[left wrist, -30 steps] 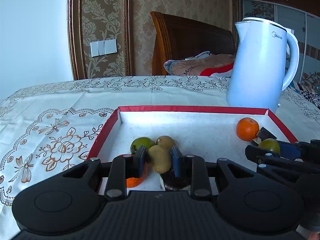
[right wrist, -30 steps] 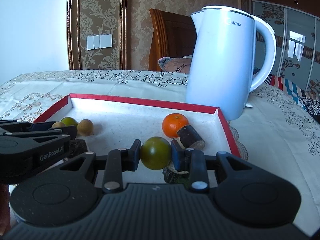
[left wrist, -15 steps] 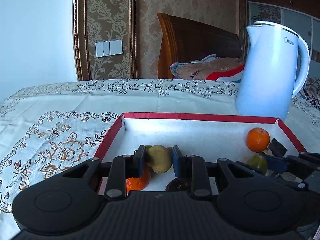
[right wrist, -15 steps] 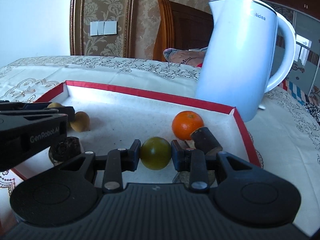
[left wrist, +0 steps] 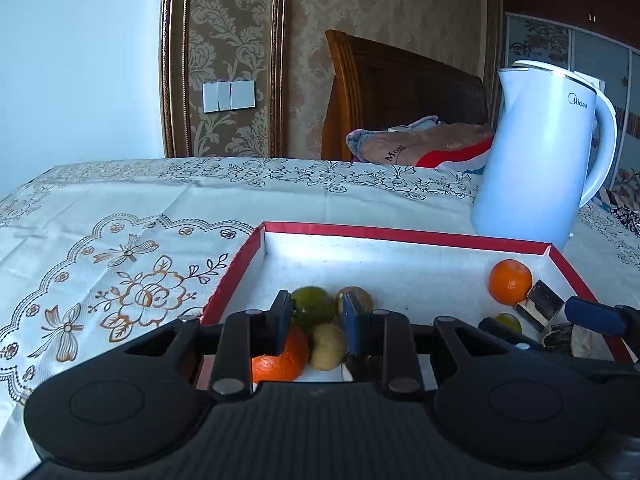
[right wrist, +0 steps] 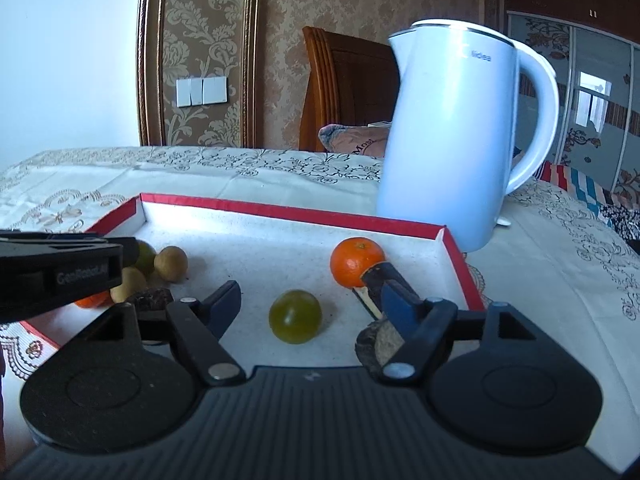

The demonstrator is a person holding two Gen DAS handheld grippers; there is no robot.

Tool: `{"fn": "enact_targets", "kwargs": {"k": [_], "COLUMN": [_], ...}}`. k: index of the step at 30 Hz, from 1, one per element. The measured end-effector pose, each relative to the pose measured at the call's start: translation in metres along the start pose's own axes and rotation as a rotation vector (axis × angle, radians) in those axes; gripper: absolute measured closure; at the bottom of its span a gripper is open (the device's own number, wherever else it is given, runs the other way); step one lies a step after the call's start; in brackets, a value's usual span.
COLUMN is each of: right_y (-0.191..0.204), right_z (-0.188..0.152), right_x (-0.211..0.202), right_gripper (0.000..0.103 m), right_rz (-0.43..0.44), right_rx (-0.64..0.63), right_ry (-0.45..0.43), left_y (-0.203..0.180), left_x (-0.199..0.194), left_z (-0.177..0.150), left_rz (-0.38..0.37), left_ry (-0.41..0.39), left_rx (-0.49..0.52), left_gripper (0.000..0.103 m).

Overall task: Organize fruits
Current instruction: 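Open both grippers to release the fruits into the tray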

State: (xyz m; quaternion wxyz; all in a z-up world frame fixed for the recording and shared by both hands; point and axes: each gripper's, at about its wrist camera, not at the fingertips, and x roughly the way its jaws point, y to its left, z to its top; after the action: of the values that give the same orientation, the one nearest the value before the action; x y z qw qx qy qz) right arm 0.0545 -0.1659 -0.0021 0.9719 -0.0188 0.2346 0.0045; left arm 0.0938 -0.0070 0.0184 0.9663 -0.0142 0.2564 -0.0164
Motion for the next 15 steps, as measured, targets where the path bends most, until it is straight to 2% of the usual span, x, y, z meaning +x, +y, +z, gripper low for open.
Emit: {"fn": "enact_targets", "kwargs": {"k": [8, 15], "right_y": [-0.009, -0.02], "right_z": [-0.009, -0.032], "right_x": [-0.023, -0.058], "right_gripper": [0.019, 0.01], "right_rz": [0.018, 0.04], "right_rx": [0.085, 0.151], "right_ry": [-0.003, -0.01], "left_y": [-0.001, 0.005], "left_x": [-0.025, -0.048], "left_z": [-0.012, -0.027], "left_rz": [0.019, -0.01], "left_ry": [-0.001, 0.021], "left_rx": [0.011, -0.011], "left_gripper": [0.076, 0.076]}}
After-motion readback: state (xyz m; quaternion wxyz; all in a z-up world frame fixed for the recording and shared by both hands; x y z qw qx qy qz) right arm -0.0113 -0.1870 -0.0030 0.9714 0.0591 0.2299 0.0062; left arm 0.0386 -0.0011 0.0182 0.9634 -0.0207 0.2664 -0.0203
